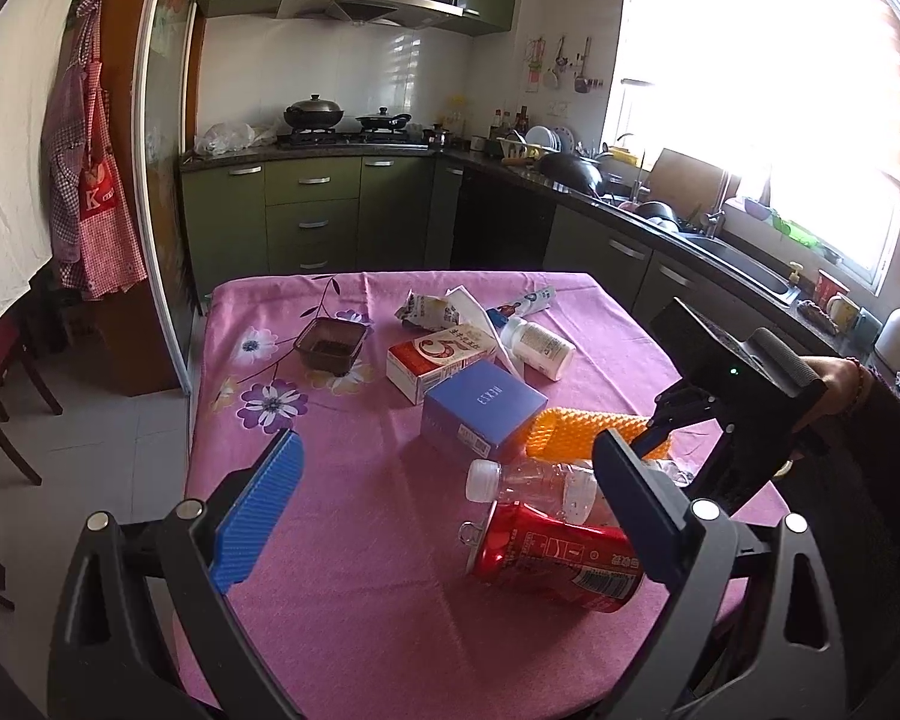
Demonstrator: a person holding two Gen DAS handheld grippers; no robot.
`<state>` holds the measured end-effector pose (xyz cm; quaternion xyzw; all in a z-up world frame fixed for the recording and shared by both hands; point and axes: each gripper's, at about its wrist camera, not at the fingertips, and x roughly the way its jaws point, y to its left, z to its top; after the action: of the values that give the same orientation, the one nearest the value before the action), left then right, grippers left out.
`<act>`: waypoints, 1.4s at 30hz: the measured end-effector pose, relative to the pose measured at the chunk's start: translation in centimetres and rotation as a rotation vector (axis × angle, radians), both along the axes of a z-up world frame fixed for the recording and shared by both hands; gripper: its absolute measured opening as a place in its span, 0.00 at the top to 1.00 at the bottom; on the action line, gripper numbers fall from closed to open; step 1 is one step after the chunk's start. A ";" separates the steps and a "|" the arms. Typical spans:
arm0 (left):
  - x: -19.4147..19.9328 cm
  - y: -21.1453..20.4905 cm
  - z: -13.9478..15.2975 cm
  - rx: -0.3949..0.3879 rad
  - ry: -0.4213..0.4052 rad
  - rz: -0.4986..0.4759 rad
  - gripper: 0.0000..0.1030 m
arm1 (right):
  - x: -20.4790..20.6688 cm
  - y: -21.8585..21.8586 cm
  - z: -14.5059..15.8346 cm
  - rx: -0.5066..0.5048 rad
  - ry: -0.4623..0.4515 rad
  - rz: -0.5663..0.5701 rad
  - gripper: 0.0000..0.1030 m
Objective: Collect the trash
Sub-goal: 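Grasp the Nongfu water bottle with the right gripper, then carry the water bottle over the bin and open the right gripper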
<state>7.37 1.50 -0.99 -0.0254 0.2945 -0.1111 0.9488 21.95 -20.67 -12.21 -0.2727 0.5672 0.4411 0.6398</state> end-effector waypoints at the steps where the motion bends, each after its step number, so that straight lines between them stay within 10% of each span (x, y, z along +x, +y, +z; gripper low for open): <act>1: 0.1 0.0 0.0 0.000 0.003 0.001 0.11 | 0.3 0.2 -0.2 -0.002 0.011 0.005 0.37; 30: 1.1 0.4 -1.2 -0.019 0.044 0.001 0.11 | -0.9 -4.1 0.0 0.109 0.025 -0.062 0.39; 42: 0.7 -0.6 -0.8 -0.011 0.029 -0.014 0.11 | -4.7 -14.1 5.1 0.384 -0.011 -0.320 0.38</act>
<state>8.09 0.92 -1.76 -0.0302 0.3078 -0.1192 0.9435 17.22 -34.72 -7.15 -0.0549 0.5054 0.4324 0.7447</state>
